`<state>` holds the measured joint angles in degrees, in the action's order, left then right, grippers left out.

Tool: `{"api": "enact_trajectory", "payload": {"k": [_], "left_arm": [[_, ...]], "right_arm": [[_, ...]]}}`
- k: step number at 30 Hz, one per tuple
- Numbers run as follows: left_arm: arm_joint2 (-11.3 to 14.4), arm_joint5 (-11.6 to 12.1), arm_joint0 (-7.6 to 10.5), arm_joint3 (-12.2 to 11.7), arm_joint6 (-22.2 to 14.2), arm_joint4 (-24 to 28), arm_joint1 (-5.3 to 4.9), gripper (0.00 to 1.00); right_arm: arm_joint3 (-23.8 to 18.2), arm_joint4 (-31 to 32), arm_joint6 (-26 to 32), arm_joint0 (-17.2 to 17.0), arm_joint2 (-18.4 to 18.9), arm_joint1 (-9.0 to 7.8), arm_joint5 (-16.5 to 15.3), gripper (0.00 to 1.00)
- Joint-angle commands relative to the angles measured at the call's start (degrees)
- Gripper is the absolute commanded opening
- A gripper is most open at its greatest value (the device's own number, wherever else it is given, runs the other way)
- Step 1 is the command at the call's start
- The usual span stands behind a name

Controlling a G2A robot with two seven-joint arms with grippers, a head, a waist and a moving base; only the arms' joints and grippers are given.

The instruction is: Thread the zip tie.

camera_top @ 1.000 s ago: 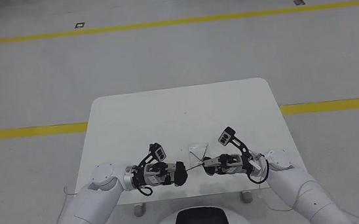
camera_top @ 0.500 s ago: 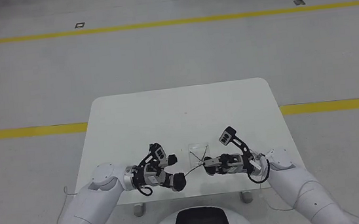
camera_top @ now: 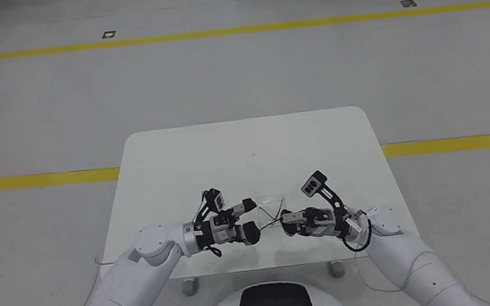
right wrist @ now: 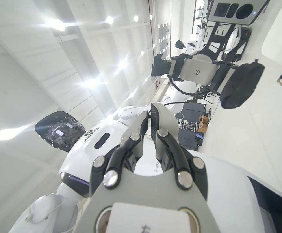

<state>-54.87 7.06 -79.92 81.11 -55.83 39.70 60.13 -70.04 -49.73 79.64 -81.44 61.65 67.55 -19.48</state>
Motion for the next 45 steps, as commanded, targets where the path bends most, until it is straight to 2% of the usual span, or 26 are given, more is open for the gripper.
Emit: {"api": "enact_trajectory", "payload": {"k": [1, 3, 10, 13, 20, 23, 32, 45], "left_arm": [[0.0, -0.02, 0.01, -0.01, -0.04, 0.0, 0.0, 1.0], [0.0, -0.02, 0.01, -0.01, -0.04, 0.0, 0.0, 1.0], [1.21, -0.42, -0.92, 1.05, 9.24, 0.92, 0.65, 1.0], [1.47, 0.14, -1.16, 1.77, 11.71, 1.88, 0.9, 1.0], [1.46, 0.45, -1.12, 1.89, 11.7, 1.88, 0.92, 1.0], [1.86, 0.5, -1.36, 2.52, 12.49, 2.3, 1.07, 1.0], [2.02, 0.82, -1.26, 2.07, 9.07, 6.14, 1.28, 1.0], [2.61, 1.03, -0.94, 1.94, 7.36, 6.79, 1.46, 1.0]], "right_arm": [[0.0, 0.01, 0.0, 0.0, 0.01, 0.0, 0.0, 0.0], [-0.24, -0.05, -0.83, -0.13, -0.04, 0.03, 0.2, 0.0], [-1.66, -2.52, -3.27, -1.22, 0.41, 0.71, 0.0, 0.0], [-0.79, -2.39, -3.54, -1.24, 0.56, 1.19, 0.0, 0.0], [-0.64, -1.98, -3.62, -1.19, 0.56, 1.28, 0.0, 0.0], [-1.68, -1.3, -5.77, -1.58, 0.44, 1.31, 0.43, 0.0], [-1.06, -2.14, -6.31, -1.32, -0.21, 1.68, 0.12, 0.0], [0.94, -3.03, -5.71, -0.05, -1.27, 2.48, 0.0, 0.0]]}}
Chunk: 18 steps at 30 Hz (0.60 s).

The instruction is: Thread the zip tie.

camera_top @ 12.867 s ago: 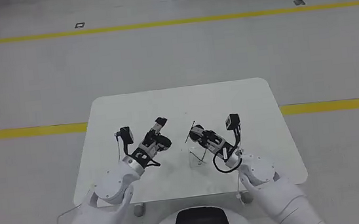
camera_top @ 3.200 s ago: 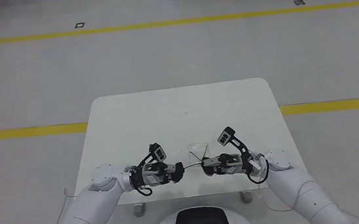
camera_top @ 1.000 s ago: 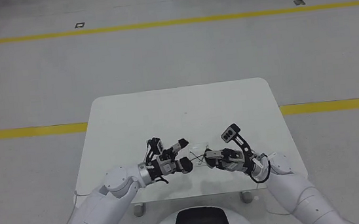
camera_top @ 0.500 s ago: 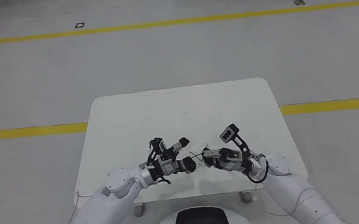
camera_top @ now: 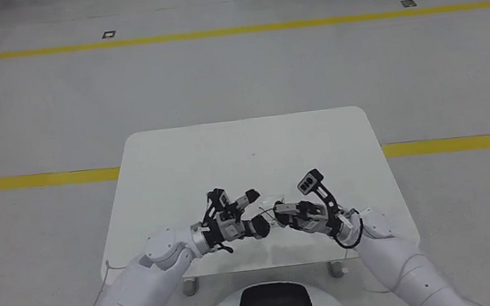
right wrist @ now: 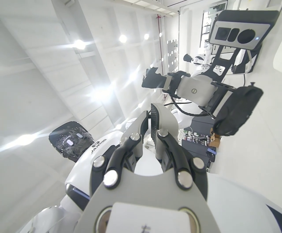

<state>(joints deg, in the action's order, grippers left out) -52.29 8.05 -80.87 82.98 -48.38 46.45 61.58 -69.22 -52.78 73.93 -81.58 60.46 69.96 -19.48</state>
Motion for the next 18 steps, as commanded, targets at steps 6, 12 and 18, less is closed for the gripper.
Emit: {"api": "enact_trajectory", "payload": {"k": [6, 12, 18], "left_arm": [[0.18, 0.47, 0.03, 0.4, -0.96, -0.43, -0.01, 1.0], [0.58, 0.85, 0.18, 0.83, -1.5, -2.63, -0.1, 1.0], [0.77, 0.64, 0.19, 0.94, -1.06, -3.04, -0.11, 1.0]], "right_arm": [[0.83, -0.06, 0.09, 0.53, -0.33, 0.52, 0.0, 0.0], [1.12, 0.01, 0.08, 0.66, -0.01, 0.98, 0.0, 0.0], [1.44, 0.39, 0.37, 0.74, 0.07, 1.42, 0.0, 0.0]]}}
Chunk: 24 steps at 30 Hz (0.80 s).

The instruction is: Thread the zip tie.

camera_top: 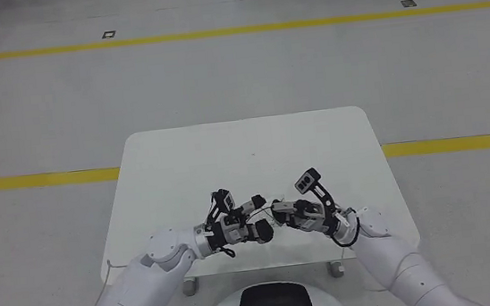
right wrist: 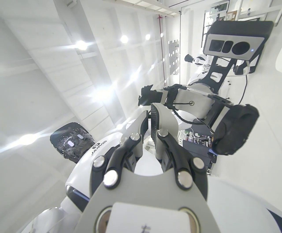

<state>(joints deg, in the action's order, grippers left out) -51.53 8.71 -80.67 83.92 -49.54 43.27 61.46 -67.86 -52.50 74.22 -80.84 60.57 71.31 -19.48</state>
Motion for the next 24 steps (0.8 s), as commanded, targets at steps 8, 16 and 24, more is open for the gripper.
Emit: {"api": "enact_trajectory", "payload": {"k": [8, 16, 24], "left_arm": [[-0.06, 0.29, 0.07, -0.48, 0.26, 1.05, 0.06, 0.82], [-0.23, 0.41, 0.08, -0.91, 0.43, 1.07, 0.02, 0.57], [-0.76, 0.26, 0.04, -1.08, 0.07, 0.55, -0.21, 0.45]], "right_arm": [[0.77, 0.77, 0.24, -0.08, 0.17, 0.34, 0.0, 0.0], [1.33, 2.18, 0.45, -0.12, 0.47, 0.19, 0.5, 0.0], [1.34, 5.6, 0.52, 0.03, 1.13, -0.41, 2.25, 0.0]]}}
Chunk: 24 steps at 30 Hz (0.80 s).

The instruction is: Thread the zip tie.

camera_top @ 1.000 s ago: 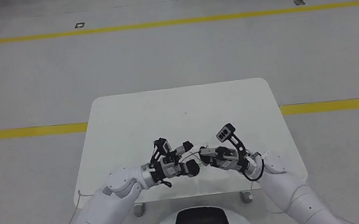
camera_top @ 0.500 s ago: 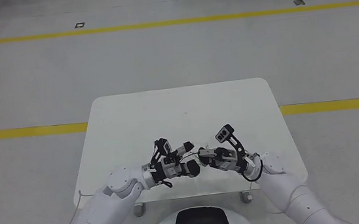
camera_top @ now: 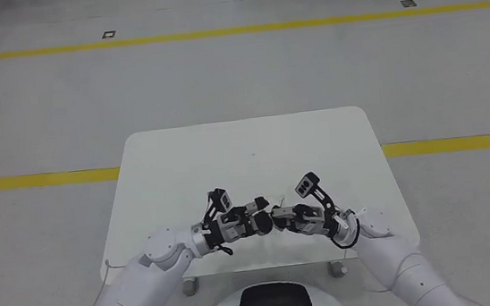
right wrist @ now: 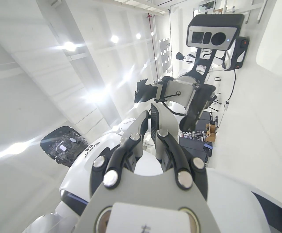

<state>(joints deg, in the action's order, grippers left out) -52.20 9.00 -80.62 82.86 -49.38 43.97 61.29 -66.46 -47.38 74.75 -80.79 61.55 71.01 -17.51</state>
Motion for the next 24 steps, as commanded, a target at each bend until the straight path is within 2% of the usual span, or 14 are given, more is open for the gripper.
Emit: {"api": "enact_trajectory", "payload": {"k": [1, 14, 24], "left_arm": [[-0.16, -0.05, -0.02, -0.02, -0.15, -0.26, -0.08, 0.44], [-0.7, -0.44, -0.11, 0.39, -1.8, -2.21, -0.59, 0.35], [-0.58, -0.21, -0.13, 0.72, -2.17, -2.19, -0.68, 0.27]], "right_arm": [[-0.07, 0.85, 0.0, -0.04, 0.28, -0.2, 0.56, 0.0], [-0.52, 6.12, 0.36, -0.31, 1.59, -1.47, 4.03, 0.0], [0.41, 8.67, -0.12, -0.23, 1.25, -2.0, 5.95, 0.0]]}}
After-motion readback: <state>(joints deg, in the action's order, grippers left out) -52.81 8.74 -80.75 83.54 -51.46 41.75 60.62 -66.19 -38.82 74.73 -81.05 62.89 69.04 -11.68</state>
